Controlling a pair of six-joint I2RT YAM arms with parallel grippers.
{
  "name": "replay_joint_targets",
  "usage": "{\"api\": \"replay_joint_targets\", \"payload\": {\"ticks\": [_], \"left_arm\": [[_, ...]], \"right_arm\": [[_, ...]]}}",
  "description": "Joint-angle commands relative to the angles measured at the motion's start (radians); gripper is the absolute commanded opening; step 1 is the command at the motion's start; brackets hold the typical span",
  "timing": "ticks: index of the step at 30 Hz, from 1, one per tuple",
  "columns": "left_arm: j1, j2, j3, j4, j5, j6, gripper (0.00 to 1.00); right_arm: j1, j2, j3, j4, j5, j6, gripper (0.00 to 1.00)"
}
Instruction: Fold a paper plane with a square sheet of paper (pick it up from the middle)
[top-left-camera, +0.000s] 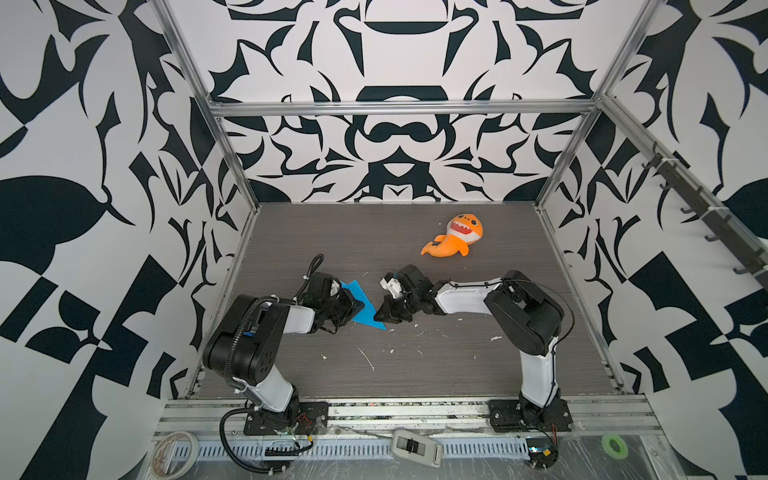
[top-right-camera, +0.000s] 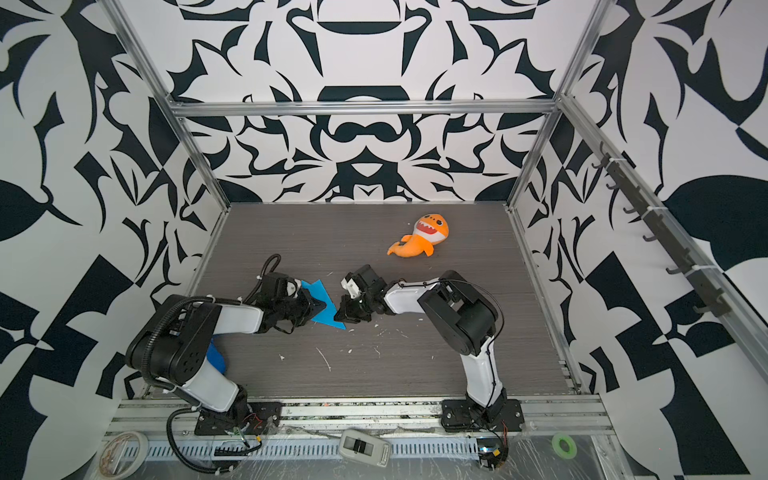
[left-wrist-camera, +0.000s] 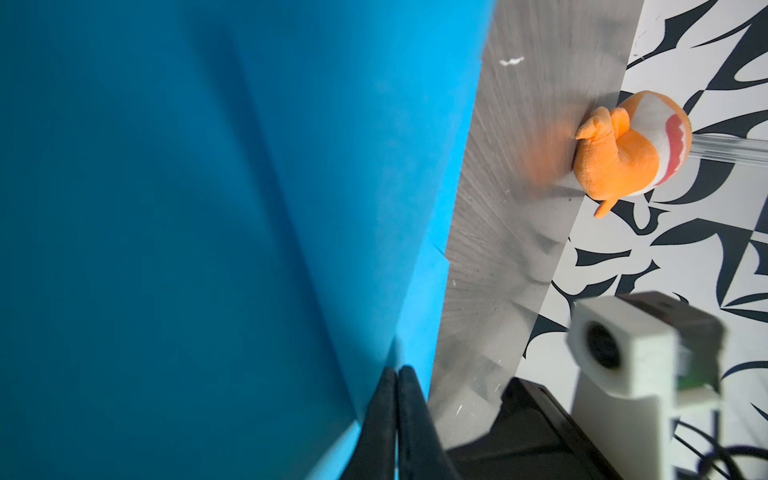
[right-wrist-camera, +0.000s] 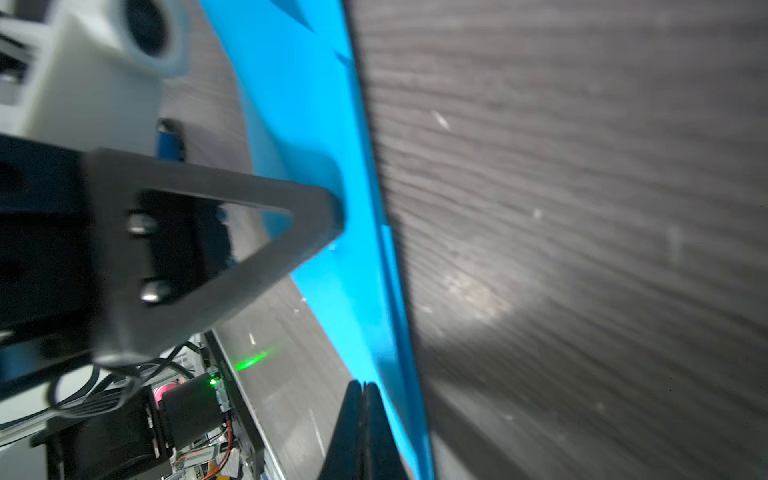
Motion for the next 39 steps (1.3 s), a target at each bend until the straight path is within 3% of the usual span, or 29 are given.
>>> {"api": "replay_joint_targets", "payload": {"ticks": [1, 22, 28, 39], "left_arm": [[0.004, 0.027, -0.023, -0.136, -0.104, -0.001, 0.08], [0.004, 0.016, -0.016, -0.174, -0.123, 0.003, 0.07], [0.004, 0.011, -0.005, -0.175, -0.106, 0.008, 0.07], [0.005, 0.004, 0.015, -0.180, -0.086, 0.018, 0.08]], "right_arm": [[0.002, -0.020, -0.003, -0.024, 0.010, 0.011, 0.00], [-0.011, -0.137, -0.213, -0.031, 0.075, 0.067, 0.00], [-0.010, -0.182, -0.133, 0.004, 0.060, 0.020, 0.00], [0.001, 0.003, 0.120, -0.045, 0.013, -0.004, 0.00]]}}
